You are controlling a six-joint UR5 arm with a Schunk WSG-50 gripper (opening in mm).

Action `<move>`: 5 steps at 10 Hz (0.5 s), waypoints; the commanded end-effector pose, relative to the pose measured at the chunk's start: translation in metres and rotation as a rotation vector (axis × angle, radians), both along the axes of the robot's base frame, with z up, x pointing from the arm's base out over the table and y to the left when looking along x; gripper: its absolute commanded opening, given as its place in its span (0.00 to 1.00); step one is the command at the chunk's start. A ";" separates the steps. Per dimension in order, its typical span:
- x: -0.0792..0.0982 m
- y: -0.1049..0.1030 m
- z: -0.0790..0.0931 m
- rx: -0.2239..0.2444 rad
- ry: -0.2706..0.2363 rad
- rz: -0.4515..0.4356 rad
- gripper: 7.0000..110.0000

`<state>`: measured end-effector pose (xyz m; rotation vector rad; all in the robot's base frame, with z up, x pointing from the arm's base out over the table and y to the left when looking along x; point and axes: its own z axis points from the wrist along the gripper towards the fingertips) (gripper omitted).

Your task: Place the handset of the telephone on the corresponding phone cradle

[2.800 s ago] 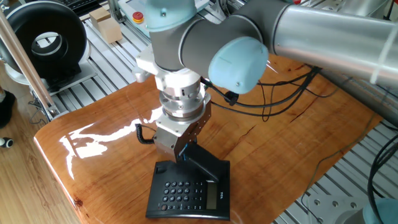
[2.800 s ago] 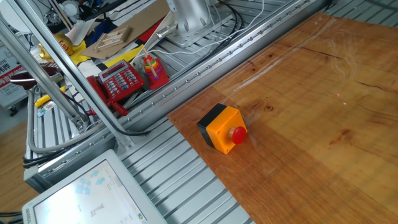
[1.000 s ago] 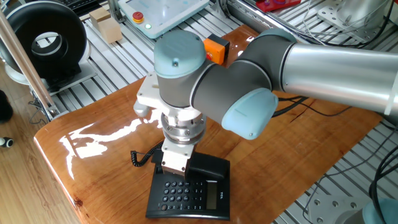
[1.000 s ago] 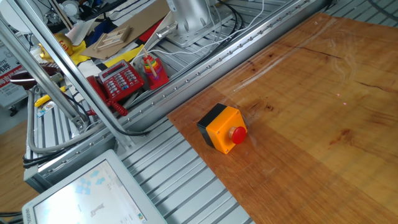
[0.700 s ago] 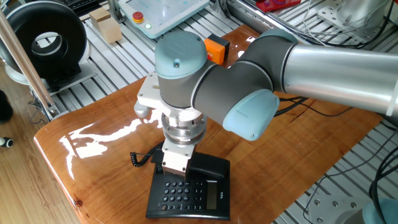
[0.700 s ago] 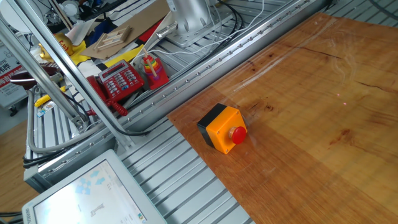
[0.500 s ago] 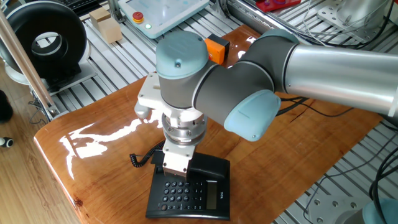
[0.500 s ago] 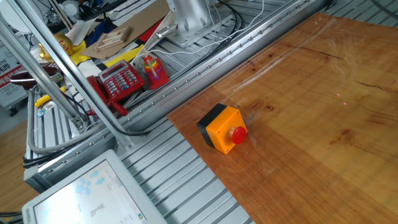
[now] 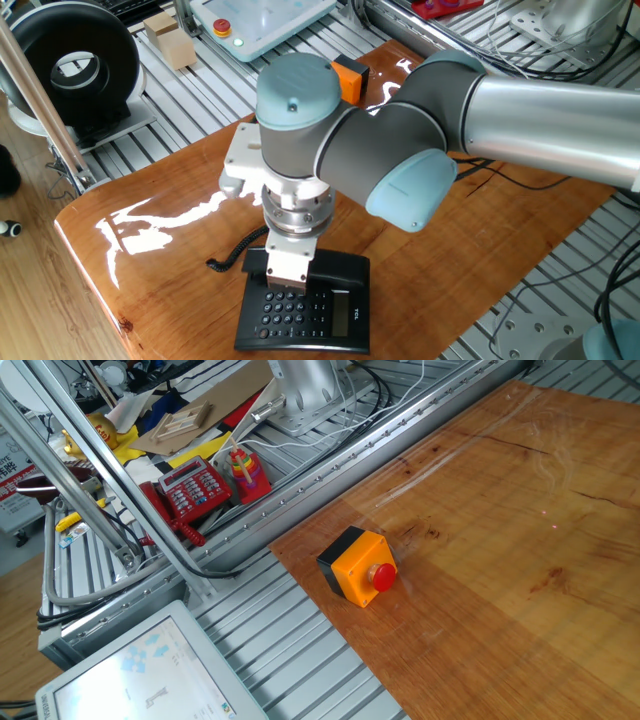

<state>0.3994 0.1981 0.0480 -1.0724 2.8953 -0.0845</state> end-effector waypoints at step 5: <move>0.003 0.001 -0.001 -0.003 -0.010 0.091 0.00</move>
